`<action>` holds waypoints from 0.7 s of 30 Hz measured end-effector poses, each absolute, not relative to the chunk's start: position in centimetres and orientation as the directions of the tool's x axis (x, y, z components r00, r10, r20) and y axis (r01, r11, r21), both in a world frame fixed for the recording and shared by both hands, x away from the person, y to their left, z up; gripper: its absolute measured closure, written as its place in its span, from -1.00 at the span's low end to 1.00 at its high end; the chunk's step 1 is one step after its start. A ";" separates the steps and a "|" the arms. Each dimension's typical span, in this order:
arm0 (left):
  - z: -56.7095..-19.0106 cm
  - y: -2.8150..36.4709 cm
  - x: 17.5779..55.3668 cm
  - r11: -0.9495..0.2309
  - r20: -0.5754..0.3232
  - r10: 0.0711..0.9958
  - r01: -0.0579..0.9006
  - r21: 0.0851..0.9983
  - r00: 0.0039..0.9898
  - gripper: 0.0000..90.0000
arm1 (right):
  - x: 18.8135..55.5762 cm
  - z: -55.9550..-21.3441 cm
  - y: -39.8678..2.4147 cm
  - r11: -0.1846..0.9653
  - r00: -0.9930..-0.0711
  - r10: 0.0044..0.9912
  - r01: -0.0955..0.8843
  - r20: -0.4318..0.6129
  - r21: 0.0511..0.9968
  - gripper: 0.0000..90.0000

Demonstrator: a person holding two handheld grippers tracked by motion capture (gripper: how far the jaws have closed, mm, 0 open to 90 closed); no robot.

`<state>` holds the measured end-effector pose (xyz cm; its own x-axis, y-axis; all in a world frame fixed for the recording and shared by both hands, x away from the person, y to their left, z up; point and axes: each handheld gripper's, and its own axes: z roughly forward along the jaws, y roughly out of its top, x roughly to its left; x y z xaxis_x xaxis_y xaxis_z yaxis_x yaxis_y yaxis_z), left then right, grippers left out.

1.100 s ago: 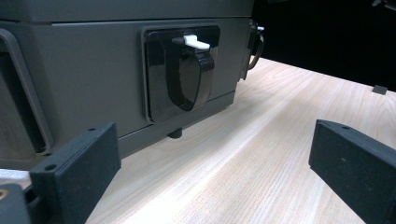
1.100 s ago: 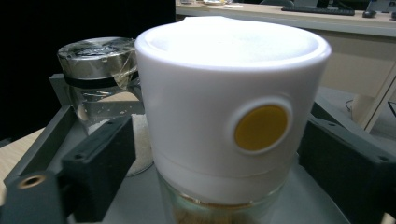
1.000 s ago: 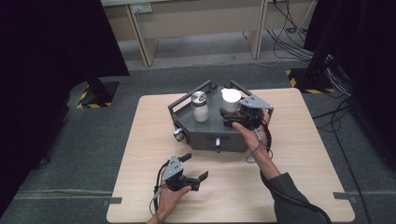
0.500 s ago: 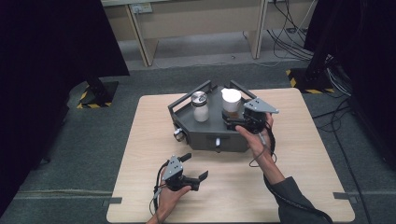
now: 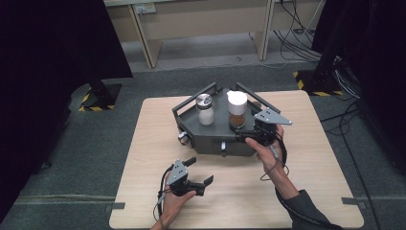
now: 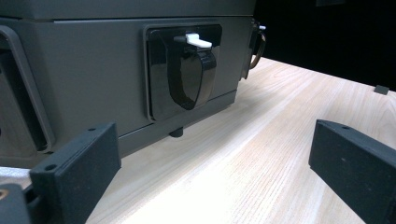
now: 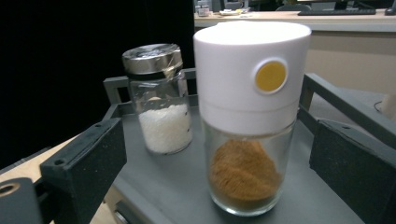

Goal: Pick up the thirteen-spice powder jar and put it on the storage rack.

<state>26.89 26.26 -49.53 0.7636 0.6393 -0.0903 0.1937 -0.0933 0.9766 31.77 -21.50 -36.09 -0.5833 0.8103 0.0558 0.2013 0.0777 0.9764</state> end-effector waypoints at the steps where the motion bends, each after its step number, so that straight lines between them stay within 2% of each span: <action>1: -49.5 26.3 26.9 -0.092 -0.092 0.640 0.195 0.977 0.763 -0.96 | 31.6 -36.2 -21.6 0.077 -0.587 0.808 0.201 0.057 0.976 -0.91; 21: -49.6 26.3 26.9 -0.090 -0.093 0.643 0.196 0.976 0.760 -0.96 | 29.0 -38.0 -22.5 0.060 -0.632 0.771 0.190 0.075 0.980 -0.91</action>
<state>26.87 26.29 -49.57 0.7603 0.6428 -0.0935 0.1962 -0.0902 0.9764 28.95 -22.54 -38.04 -0.6325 0.7709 0.0752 0.1896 0.0599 0.9800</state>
